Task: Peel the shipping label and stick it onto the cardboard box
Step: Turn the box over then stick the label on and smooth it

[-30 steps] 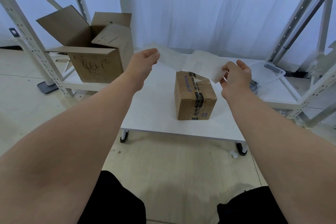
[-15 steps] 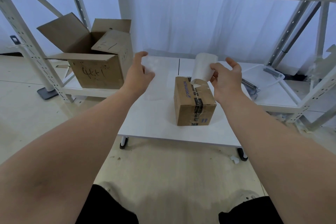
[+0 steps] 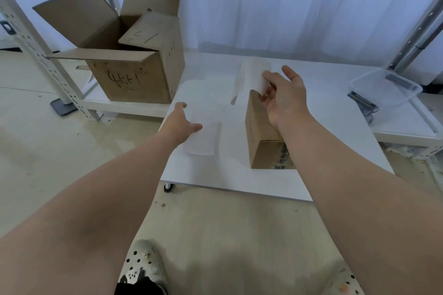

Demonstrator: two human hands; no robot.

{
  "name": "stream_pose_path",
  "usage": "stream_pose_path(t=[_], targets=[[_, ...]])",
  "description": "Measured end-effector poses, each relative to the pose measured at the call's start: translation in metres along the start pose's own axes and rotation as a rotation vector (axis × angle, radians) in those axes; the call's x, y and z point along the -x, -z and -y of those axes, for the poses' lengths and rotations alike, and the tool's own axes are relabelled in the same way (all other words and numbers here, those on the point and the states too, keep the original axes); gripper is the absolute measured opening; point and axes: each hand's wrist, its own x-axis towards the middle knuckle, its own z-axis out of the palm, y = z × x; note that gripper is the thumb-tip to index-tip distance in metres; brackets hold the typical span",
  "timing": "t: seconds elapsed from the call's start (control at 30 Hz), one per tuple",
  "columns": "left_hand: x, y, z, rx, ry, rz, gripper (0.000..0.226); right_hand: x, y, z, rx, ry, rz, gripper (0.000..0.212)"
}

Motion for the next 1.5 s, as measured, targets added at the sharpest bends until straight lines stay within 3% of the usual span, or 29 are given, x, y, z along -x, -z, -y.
stream_pose_path(t=[0.2, 0.33, 0.47, 0.6, 0.83, 1.1, 1.17, 1.33, 1.43, 1.5], targets=[[-0.005, -0.004, 0.004, -0.577, -0.119, -0.097, 0.075, -0.011, -0.001, -0.011, 0.043, -0.023, -0.003, 0.055], [0.009, -0.003, -0.029, -0.445, -0.266, -0.225, 0.065, -0.005, 0.001, -0.005, 0.038, -0.006, 0.003, 0.053], [0.031, -0.008, -0.077, -0.245, -0.367, -0.164, 0.060, 0.003, 0.009, 0.024, -0.045, 0.076, 0.008, 0.042], [0.065, -0.035, -0.112, -0.545, -0.496, 0.005, 0.070, 0.011, 0.035, 0.051, -0.050, 0.158, -0.068, 0.043], [0.085, -0.100, -0.154, -0.655, -0.295, 0.155, 0.104, 0.020, 0.094, 0.080, 0.179, 0.224, -0.270, 0.039], [0.074, -0.122, -0.174, -0.878, -0.060, 0.281, 0.133, 0.018, 0.120, 0.079, 0.436, 0.220, -0.312, 0.042], [0.076, -0.118, -0.174, -0.863, -0.018, 0.302, 0.138, 0.018, 0.119, 0.074, 0.435, 0.201, -0.309, 0.043], [0.081, -0.084, -0.156, -0.731, -0.078, 0.315, 0.107, 0.014, 0.105, 0.074, 0.249, 0.157, -0.206, 0.042], [0.072, -0.050, -0.136, -0.350, 0.017, 0.419, 0.098, 0.012, 0.094, 0.073, 0.261, 0.163, -0.160, 0.043], [0.070, -0.029, -0.125, -0.123, 0.072, 0.483, 0.076, 0.012, 0.089, 0.066, 0.295, 0.137, -0.140, 0.044]])
